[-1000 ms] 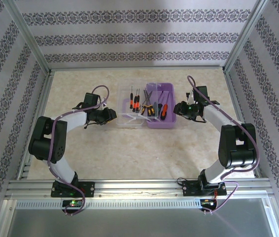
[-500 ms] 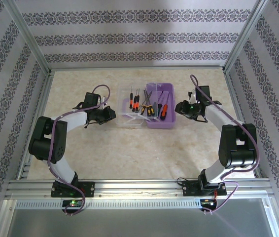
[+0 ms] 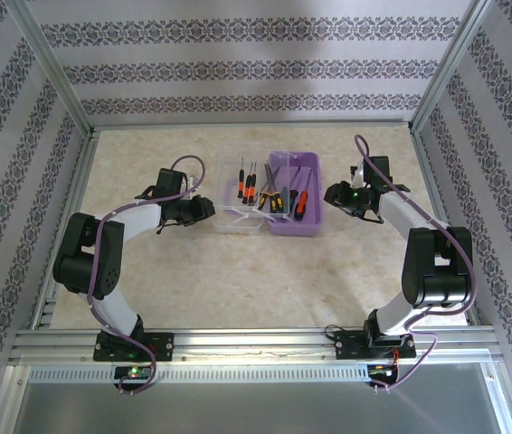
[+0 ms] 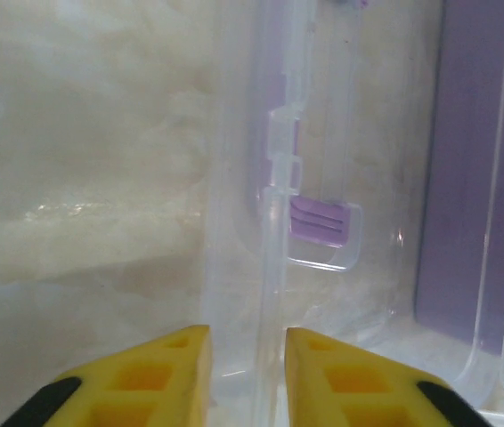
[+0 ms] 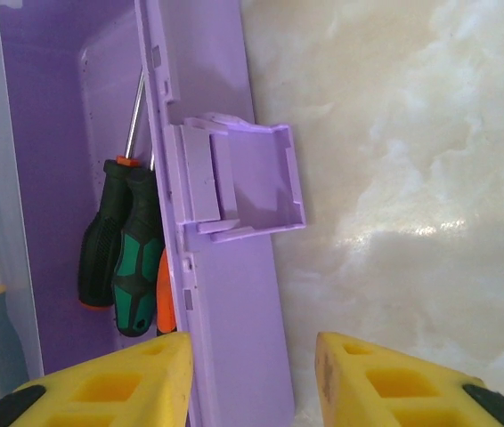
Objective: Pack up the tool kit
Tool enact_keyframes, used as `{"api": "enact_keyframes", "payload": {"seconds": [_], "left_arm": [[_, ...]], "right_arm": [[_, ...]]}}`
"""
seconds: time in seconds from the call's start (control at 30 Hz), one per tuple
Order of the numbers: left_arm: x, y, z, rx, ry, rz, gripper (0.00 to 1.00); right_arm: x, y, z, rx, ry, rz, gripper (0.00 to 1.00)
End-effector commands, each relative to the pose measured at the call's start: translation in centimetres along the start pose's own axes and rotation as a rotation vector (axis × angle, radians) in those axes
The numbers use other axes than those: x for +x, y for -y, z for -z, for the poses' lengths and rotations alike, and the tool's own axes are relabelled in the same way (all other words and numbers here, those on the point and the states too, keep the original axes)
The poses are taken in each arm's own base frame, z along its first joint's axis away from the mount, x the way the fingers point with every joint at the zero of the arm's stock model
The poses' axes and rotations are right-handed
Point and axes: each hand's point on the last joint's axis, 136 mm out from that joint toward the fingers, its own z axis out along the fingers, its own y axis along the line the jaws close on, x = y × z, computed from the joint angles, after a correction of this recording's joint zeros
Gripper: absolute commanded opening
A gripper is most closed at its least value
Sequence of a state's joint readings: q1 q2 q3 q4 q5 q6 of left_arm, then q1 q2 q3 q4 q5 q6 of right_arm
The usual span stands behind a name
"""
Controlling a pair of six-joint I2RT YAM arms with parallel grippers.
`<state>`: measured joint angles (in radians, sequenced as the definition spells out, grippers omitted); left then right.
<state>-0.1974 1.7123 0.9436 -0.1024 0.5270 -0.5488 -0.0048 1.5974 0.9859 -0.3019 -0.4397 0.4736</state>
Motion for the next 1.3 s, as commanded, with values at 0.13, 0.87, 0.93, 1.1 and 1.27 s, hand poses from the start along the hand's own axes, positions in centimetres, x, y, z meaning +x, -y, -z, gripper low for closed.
{"api": "enact_keyframes", "payload": {"seconds": [0.13, 0.87, 0.93, 1.1, 1.27], "left_arm": [[-0.7, -0.6, 0.1, -0.087, -0.002, -0.042, 0.39], [-0.2, -2.0, 1.0, -0.242, -0.016, -0.101, 0.02], [-0.7, -1.9, 2.0, -0.278, -0.004, -0.110, 0.00], [-1.2, -1.6, 3.5, -0.340, -0.005, -0.142, 0.00], [-0.8, -1.8, 4.8, -0.401, -0.009, -0.160, 0.00]], "right_arm": [[0.6, 0.7, -0.9, -0.004, -0.034, -0.027, 0.42], [2.0, 1.3, 0.0, 0.031, -0.054, -0.069, 0.46], [2.3, 1.5, -0.5, 0.045, -0.071, -0.074, 0.43], [2.9, 0.4, -2.0, 0.057, -0.113, -0.040, 0.41], [3.5, -0.2, -2.8, 0.067, -0.133, -0.027, 0.41]]}}
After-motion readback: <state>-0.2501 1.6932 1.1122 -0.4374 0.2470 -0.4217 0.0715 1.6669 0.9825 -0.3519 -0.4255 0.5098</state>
